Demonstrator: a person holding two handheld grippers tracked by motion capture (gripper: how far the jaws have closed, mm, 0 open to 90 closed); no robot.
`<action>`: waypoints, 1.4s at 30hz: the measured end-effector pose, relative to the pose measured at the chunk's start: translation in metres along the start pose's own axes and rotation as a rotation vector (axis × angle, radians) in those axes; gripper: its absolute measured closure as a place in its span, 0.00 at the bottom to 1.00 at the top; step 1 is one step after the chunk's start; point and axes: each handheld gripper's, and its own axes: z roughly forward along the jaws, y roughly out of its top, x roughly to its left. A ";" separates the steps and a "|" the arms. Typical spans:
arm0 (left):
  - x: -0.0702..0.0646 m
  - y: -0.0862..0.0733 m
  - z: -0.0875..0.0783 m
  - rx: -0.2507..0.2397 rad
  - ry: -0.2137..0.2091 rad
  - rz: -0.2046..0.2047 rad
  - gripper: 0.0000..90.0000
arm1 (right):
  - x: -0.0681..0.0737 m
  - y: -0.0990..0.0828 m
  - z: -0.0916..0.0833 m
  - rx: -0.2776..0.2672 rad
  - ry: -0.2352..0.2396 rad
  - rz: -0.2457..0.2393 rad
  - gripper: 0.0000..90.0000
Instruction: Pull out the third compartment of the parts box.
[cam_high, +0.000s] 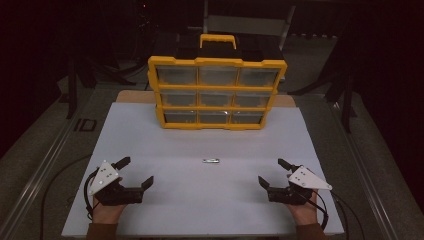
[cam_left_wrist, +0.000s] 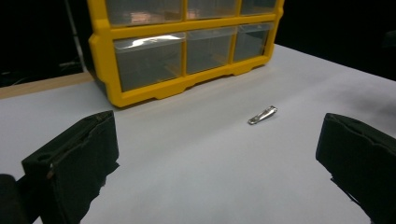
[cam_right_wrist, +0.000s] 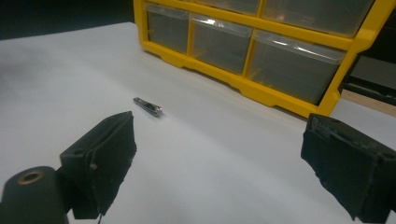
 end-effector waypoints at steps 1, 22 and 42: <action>0.000 0.000 0.000 0.004 0.001 -0.002 0.00 | 0.001 0.001 0.000 -0.005 -0.006 -0.002 0.10; 0.000 -0.004 0.009 0.065 0.035 0.021 0.00 | 0.006 0.027 0.005 0.033 -0.053 -0.035 0.11; -0.004 -0.005 0.013 0.073 0.029 0.022 0.00 | -0.002 0.082 0.029 0.082 -0.048 -0.042 0.10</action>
